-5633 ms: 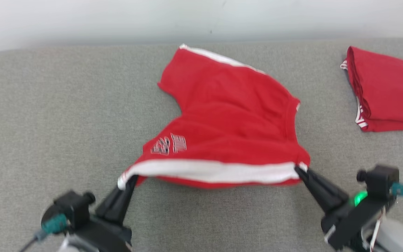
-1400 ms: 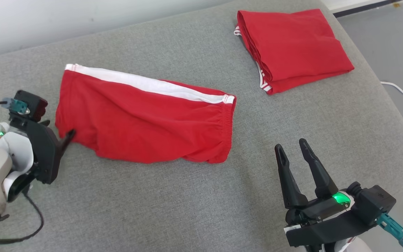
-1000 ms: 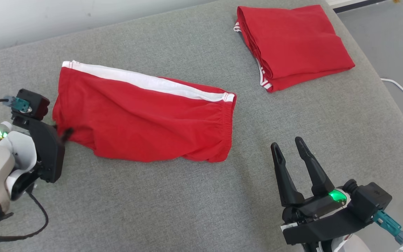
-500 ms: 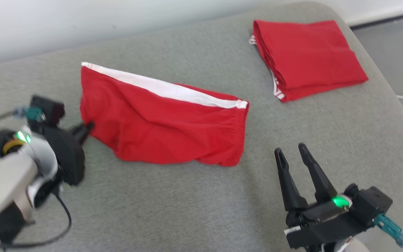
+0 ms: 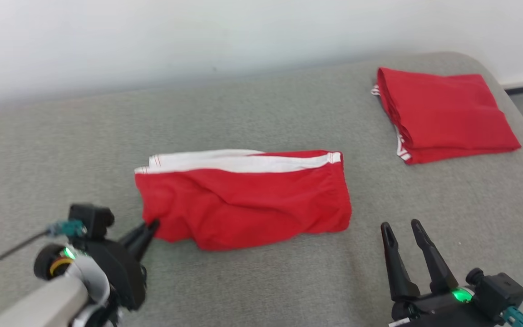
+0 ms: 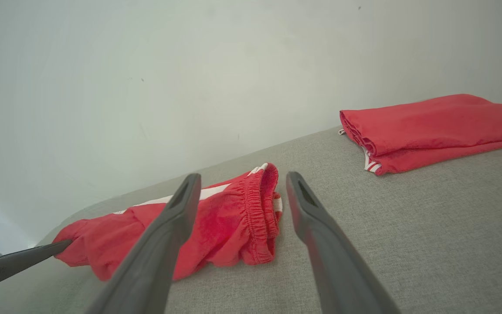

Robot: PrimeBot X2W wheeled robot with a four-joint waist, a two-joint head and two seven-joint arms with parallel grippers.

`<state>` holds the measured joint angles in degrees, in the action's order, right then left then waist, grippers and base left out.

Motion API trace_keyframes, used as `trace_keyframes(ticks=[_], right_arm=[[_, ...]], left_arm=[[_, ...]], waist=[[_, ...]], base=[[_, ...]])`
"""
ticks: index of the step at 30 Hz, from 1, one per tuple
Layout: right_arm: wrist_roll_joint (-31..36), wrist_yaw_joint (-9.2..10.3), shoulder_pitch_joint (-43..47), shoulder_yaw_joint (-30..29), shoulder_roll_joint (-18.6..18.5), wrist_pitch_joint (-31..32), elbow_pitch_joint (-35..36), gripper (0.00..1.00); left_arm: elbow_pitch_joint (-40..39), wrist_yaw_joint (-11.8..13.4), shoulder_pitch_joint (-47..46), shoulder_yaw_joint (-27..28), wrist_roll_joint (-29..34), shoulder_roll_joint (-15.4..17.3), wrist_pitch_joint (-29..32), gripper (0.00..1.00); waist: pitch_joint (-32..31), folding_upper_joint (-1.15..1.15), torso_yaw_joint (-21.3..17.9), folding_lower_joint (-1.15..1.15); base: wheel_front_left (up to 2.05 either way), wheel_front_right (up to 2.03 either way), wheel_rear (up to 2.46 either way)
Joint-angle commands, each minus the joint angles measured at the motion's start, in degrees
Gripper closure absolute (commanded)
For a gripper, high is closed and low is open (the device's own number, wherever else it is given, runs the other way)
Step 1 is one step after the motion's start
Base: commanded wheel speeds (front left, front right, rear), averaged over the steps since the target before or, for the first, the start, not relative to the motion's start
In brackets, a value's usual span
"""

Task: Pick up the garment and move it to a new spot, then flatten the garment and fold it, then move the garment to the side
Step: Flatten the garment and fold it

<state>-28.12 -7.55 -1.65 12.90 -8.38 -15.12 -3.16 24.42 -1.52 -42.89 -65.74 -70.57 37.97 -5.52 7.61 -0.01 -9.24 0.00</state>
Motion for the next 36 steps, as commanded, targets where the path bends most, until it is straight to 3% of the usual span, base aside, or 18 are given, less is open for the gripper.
trace_keyframes(ticks=[1,11,12,13,14,20,26,34,36], right_arm=[[0.2,0.12,1.1,-0.3,0.0,0.0,0.0,0.0],[0.6,0.12,2.9,-2.2,-0.1,0.8,0.5,0.0],[0.6,0.12,2.9,-2.3,-0.2,0.8,0.6,0.0],[0.7,0.12,2.9,-2.4,-0.2,0.8,0.7,0.0],[0.8,0.12,2.8,-2.5,-0.2,0.9,0.8,0.0],[1.5,0.12,2.9,-4.2,0.3,0.7,1.5,0.0],[3.2,0.12,2.5,-6.4,0.6,0.5,2.5,0.0],[5.8,0.12,3.0,-9.2,1.2,0.2,3.1,0.0],[6.0,0.12,3.1,-9.4,1.3,0.2,3.1,0.0]], left_arm=[[-1.2,0.8,1.8,0.2,-0.4,0.0,-0.9,1.0],[-5.8,4.4,8.8,-0.7,-1.5,-0.5,-4.2,1.0],[-5.5,5.0,8.7,-0.8,-0.3,-0.5,-5.1,0.7],[-5.1,5.6,8.8,-0.9,0.7,-0.7,-6.0,0.19],[-4.8,6.1,9.2,-0.5,0.9,-1.1,-6.8,0.0],[-3.9,8.7,10.5,5.0,4.9,-2.8,-9.6,0.0],[-8.9,11.1,15.5,20.9,17.1,-5.3,-9.6,0.0],[-16.9,11.2,25.1,38.8,32.0,-10.2,-9.7,0.0],[-17.8,11.0,26.3,40.7,33.4,-11.0,-9.7,0.0]], waist=[[-2.1,0.01,2.4,0.0],[-2.7,0.01,4.2,0.0],[-2.6,0.01,4.3,0.0],[-2.6,0.01,4.3,0.0],[-2.7,0.01,4.3,0.0],[-3.4,0.01,5.0,0.0],[-4.2,0.01,6.4,0.0],[-5.1,0.01,8.4,0.0],[-5.2,0.01,8.6,0.0]], base=[[0.0,0.0,0.0],[0.0,0.0,0.0],[0.0,0.0,0.0],[0.0,0.0,0.0],[0.0,0.0,0.0],[0.0,0.0,0.0],[0.0,0.0,0.0],[0.0,0.0,0.0],[0.0,0.0,0.0]])
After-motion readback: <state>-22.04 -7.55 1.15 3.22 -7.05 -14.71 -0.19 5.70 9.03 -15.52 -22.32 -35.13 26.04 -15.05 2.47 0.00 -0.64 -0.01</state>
